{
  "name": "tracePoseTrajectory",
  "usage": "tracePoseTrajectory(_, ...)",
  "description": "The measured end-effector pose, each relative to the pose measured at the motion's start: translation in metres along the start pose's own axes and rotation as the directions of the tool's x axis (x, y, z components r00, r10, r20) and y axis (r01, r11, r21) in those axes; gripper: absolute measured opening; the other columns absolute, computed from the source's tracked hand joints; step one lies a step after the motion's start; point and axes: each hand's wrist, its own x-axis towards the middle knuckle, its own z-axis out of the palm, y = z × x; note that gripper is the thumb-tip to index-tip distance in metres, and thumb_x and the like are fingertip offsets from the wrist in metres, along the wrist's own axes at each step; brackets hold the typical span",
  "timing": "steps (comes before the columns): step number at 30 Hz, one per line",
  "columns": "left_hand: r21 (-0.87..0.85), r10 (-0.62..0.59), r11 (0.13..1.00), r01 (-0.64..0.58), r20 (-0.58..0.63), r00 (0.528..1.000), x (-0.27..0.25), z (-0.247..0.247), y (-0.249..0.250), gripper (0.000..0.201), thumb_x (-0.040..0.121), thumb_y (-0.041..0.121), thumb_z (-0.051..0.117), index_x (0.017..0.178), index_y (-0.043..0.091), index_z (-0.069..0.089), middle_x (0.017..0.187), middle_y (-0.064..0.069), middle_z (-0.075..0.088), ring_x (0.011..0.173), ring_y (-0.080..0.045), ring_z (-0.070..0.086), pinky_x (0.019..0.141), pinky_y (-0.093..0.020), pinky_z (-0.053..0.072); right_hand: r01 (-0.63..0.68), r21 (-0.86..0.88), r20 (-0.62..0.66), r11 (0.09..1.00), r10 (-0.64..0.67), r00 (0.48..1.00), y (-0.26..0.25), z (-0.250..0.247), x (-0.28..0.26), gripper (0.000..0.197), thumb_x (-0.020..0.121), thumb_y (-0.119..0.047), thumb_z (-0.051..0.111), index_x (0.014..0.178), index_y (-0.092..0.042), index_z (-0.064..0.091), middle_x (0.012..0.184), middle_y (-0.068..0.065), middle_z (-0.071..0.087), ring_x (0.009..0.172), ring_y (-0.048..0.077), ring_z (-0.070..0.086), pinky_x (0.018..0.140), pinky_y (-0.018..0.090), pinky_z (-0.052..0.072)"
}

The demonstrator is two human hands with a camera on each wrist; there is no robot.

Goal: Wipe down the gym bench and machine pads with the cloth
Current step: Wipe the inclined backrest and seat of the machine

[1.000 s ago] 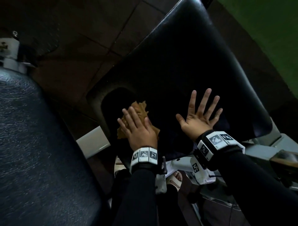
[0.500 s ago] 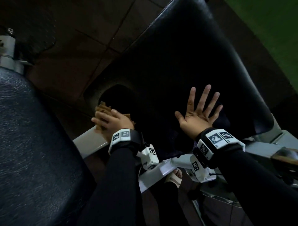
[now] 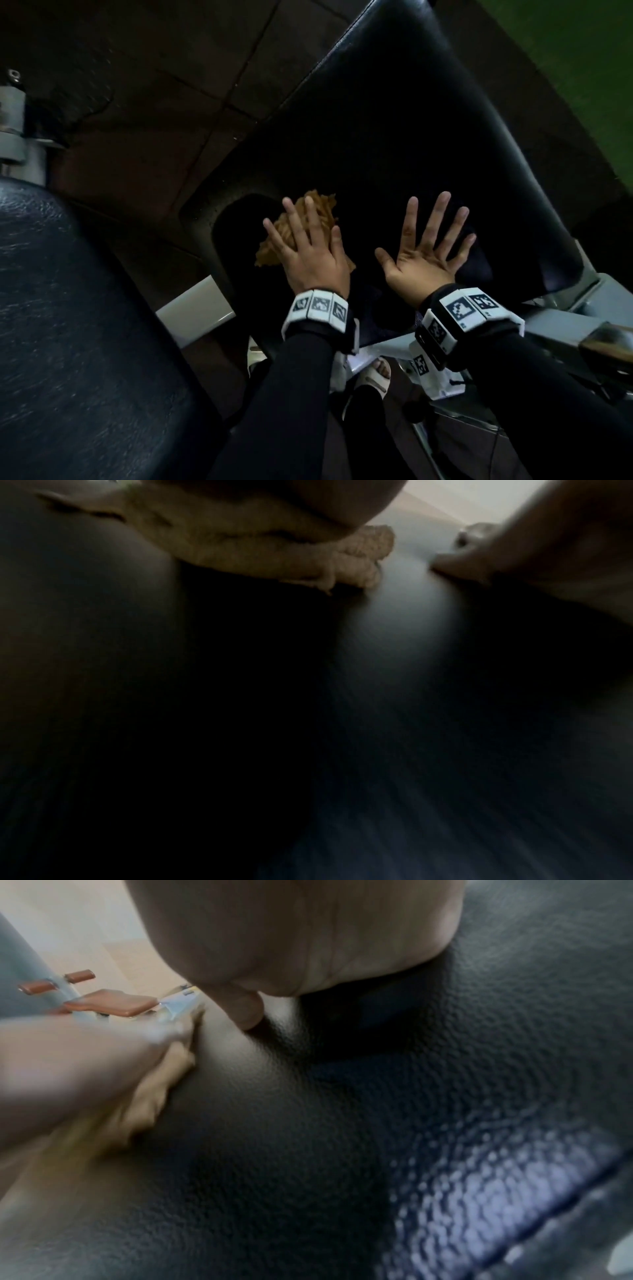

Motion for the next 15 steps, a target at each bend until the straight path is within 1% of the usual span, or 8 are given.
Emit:
tracePoseTrajectory(2, 0.033, 0.043, 0.999, -0.043, 0.000, 0.999, 0.030, -0.011, -0.003, 0.060, 0.100, 0.049, 0.022, 0.150, 0.029, -0.005, 0.159, -0.003, -0.011, 0.143, -0.038, -0.017, 0.118, -0.049, 0.003, -0.006, 0.003, 0.000, 1.000, 0.006, 1.000, -0.001, 0.000, 0.001, 0.093, 0.086, -0.061, 0.037, 0.131, -0.038, -0.041, 0.131, 0.000, -0.058, 0.114, 0.025, -0.058, 0.093, 0.046, -0.037)
tracePoseTrajectory(4, 0.041, 0.057, 0.998, -0.057, -0.015, 0.998, 0.059, -0.024, -0.009, 0.060, 0.100, 0.049, 0.025, 0.151, 0.030, -0.001, 0.160, -0.001, -0.007, 0.144, -0.036, -0.014, 0.118, -0.047, 0.005, -0.014, 0.000, -0.001, 1.000, 0.014, 1.000, -0.001, 0.000, 0.001, 0.093, 0.086, -0.061, 0.037, 0.131, -0.039, -0.041, 0.132, 0.000, -0.057, 0.115, 0.025, -0.058, 0.091, 0.045, -0.039)
tracePoseTrajectory(7, 0.034, 0.084, 0.996, -0.084, -0.006, 0.996, 0.095, -0.042, -0.027, 0.059, 0.100, 0.048, 0.028, 0.152, 0.030, 0.006, 0.160, -0.003, -0.002, 0.145, -0.034, -0.008, 0.118, -0.046, 0.006, -0.025, -0.010, -0.006, 1.000, 0.025, 1.000, -0.001, 0.001, 0.002, 0.094, 0.085, -0.061, 0.038, 0.133, -0.039, -0.039, 0.135, 0.001, -0.055, 0.117, 0.025, -0.057, 0.090, 0.043, -0.040)
tracePoseTrajectory(9, 0.016, 0.068, 0.998, -0.068, -0.008, 0.998, 0.108, -0.051, -0.047, 0.059, 0.099, 0.047, 0.031, 0.152, 0.029, 0.010, 0.160, -0.004, 0.002, 0.146, -0.034, -0.005, 0.117, -0.045, 0.008, -0.030, -0.013, -0.012, 0.999, 0.030, 0.999, -0.001, 0.001, 0.003, 0.095, 0.084, -0.062, 0.039, 0.135, -0.038, -0.037, 0.137, 0.002, -0.053, 0.119, 0.026, -0.055, 0.090, 0.043, -0.040)
tracePoseTrajectory(10, -0.001, 0.037, 0.999, -0.037, -0.019, 0.999, 0.110, -0.053, -0.058, 0.058, 0.099, 0.046, 0.033, 0.152, 0.028, 0.013, 0.160, -0.005, 0.004, 0.146, -0.033, -0.003, 0.116, -0.044, 0.008, -0.031, -0.017, -0.015, 0.999, 0.031, 0.999, -0.001, 0.001, 0.003, 0.095, 0.084, -0.062, 0.040, 0.136, -0.037, -0.036, 0.137, 0.002, -0.053, 0.120, 0.026, -0.054, 0.090, 0.042, -0.040)
tracePoseTrajectory(12, -0.053, -0.070, 0.996, 0.068, -0.048, 0.996, 0.104, -0.055, -0.079, 0.058, 0.099, 0.043, 0.035, 0.151, 0.027, 0.016, 0.160, -0.007, 0.008, 0.146, -0.034, 0.000, 0.116, -0.043, 0.007, -0.036, -0.021, -0.019, 0.999, 0.035, 0.999, -0.001, 0.002, 0.003, 0.095, 0.083, -0.062, 0.039, 0.136, -0.037, -0.036, 0.138, 0.002, -0.053, 0.121, 0.026, -0.054, 0.090, 0.042, -0.040)
tracePoseTrajectory(13, -0.075, -0.138, 0.988, 0.133, -0.064, 0.988, 0.097, -0.054, -0.088, 0.058, 0.099, 0.043, 0.035, 0.152, 0.026, 0.017, 0.160, -0.008, 0.009, 0.146, -0.034, 0.001, 0.116, -0.044, 0.007, -0.037, -0.024, -0.021, 0.999, 0.037, 0.999, -0.001, 0.002, 0.003, 0.095, 0.083, -0.062, 0.039, 0.136, -0.037, -0.036, 0.137, 0.002, -0.053, 0.121, 0.026, -0.054, 0.090, 0.042, -0.040)
tracePoseTrajectory(15, -0.112, -0.271, 0.959, 0.259, -0.114, 0.956, 0.080, -0.049, -0.097, 0.057, 0.100, 0.042, 0.037, 0.151, 0.024, 0.020, 0.159, -0.010, 0.011, 0.145, -0.036, 0.006, 0.117, -0.047, 0.009, -0.037, -0.032, -0.020, 0.999, 0.036, 0.999, -0.001, 0.003, 0.003, 0.095, 0.083, -0.063, 0.037, 0.136, -0.037, -0.037, 0.136, 0.002, -0.054, 0.120, 0.026, -0.055, 0.090, 0.042, -0.041)
